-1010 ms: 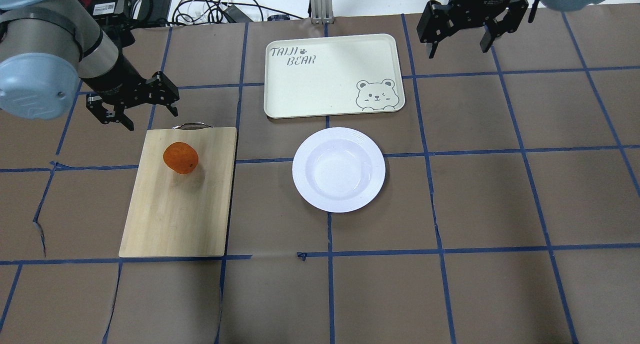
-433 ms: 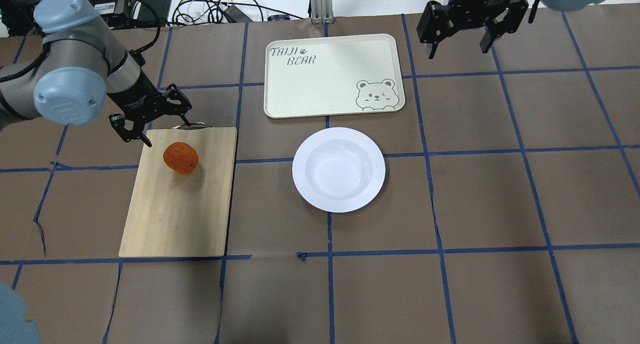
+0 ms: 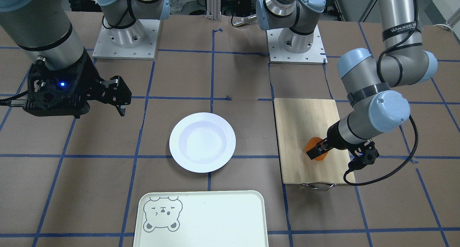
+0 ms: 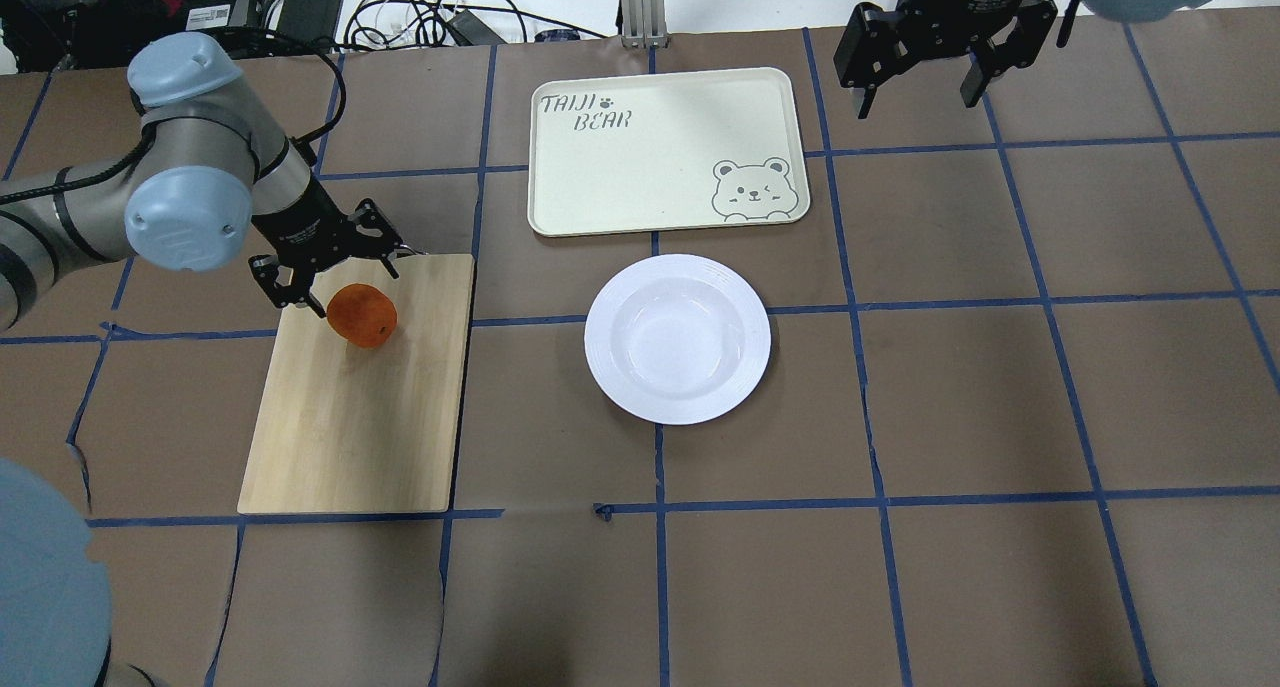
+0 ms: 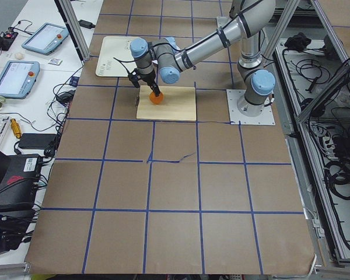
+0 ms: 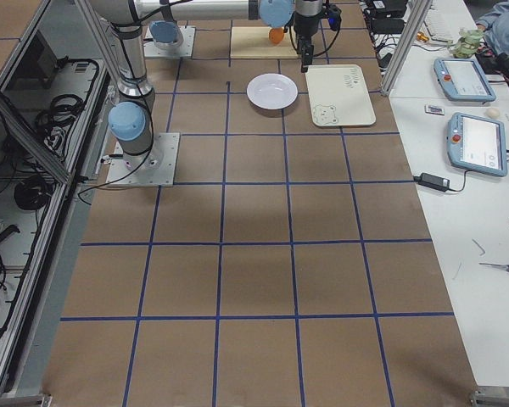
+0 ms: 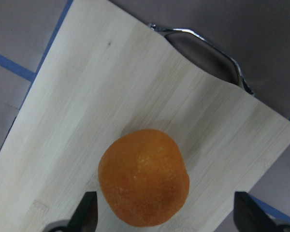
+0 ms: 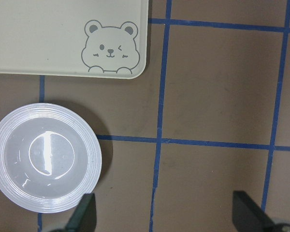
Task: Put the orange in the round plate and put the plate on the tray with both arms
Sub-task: 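Lower the left gripper onto the orange on the bamboo cutting board and close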
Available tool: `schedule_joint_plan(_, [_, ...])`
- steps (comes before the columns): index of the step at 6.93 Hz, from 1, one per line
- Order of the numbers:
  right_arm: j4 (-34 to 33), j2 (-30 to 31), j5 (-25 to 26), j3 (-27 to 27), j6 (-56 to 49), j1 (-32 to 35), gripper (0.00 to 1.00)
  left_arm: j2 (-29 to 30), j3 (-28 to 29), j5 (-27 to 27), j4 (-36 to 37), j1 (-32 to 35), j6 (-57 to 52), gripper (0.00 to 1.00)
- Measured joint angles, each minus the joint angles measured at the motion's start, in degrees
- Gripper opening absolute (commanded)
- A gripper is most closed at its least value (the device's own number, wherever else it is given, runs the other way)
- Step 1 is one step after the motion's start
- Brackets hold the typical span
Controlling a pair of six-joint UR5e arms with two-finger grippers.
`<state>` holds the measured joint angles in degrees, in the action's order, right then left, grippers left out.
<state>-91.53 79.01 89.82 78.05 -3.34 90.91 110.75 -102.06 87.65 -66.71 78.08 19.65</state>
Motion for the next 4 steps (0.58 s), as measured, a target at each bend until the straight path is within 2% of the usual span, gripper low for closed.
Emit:
schedule_joint_plan(2, [0.2,0.0,0.0,0.0,0.0,0.0,1.00,1.6,-1.4,0.4,1.7,0.0,0.0,1.00])
schedule_joint_plan(3, [0.2,0.0,0.0,0.0,0.0,0.0,1.00,2.1,-1.5,0.4,1.9,0.0,0.0,0.84])
schedule_joint_plan(4, [0.3,0.0,0.0,0.0,0.0,0.0,1.00,2.5,-1.4,0.4,2.5,0.0,0.1,0.19])
